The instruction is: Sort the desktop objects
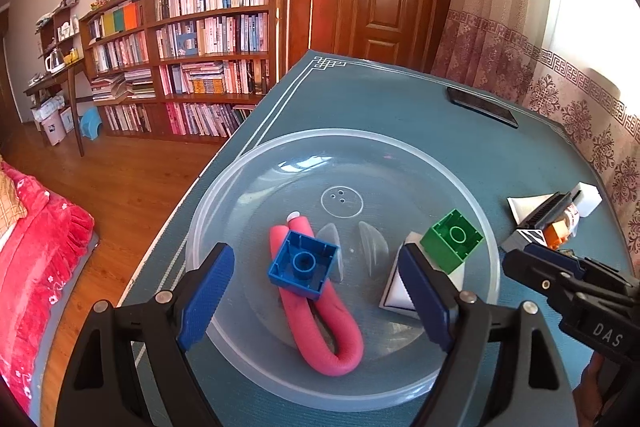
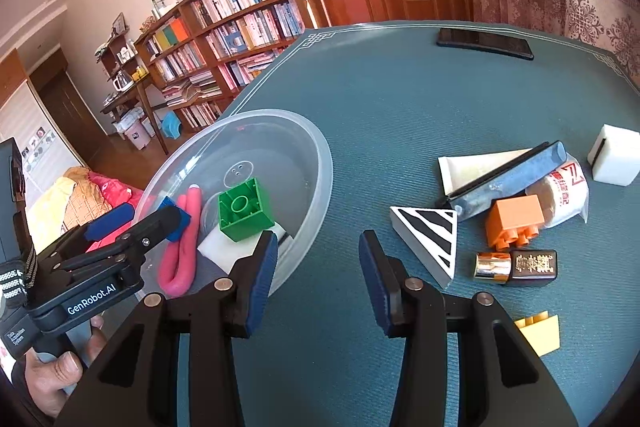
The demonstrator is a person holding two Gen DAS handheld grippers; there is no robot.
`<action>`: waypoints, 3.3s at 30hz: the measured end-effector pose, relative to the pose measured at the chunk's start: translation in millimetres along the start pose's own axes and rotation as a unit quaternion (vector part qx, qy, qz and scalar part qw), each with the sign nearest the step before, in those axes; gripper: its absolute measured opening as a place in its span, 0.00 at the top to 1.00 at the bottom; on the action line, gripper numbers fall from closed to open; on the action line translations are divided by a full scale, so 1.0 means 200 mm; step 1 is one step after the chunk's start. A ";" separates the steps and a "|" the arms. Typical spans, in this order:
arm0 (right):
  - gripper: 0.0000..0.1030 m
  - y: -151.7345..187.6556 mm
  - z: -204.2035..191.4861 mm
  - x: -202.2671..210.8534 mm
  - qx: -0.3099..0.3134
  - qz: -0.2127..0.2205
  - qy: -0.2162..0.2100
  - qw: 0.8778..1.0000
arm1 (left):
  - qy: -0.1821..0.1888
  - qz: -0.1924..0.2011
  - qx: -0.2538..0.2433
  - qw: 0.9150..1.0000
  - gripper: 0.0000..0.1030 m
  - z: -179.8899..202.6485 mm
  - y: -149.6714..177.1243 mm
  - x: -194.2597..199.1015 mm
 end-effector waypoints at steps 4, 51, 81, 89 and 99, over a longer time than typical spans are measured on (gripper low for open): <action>0.55 0.02 0.04 0.03 -0.008 0.003 0.003 1.000 | 0.005 0.000 -0.012 1.000 0.15 0.06 0.01 0.01; 0.55 0.28 0.52 0.44 -0.072 0.041 0.065 0.994 | 0.072 -0.009 -0.130 0.989 0.02 0.78 0.24 0.10; 0.55 0.41 0.71 0.50 -0.088 0.019 0.092 0.992 | 0.084 -0.046 -0.137 0.986 0.02 0.98 0.27 -0.20; 0.55 0.42 0.72 0.48 -0.091 0.013 0.091 0.992 | 0.101 -0.041 -0.146 0.983 0.04 1.03 0.25 -0.24; 0.55 0.43 0.73 0.48 -0.095 0.008 0.095 0.991 | 0.145 -0.053 -0.135 0.979 0.14 1.06 0.25 -0.24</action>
Point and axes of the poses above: each gripper's, at about its wrist camera, not at the fingertips, and x roughly against the way its jaws point, z to its right, y to its underside, the point moved 9 cm from there along -x, roughly the way its jaws point, and after that the axes turned 8 degrees about x, right-handed, at the moved point
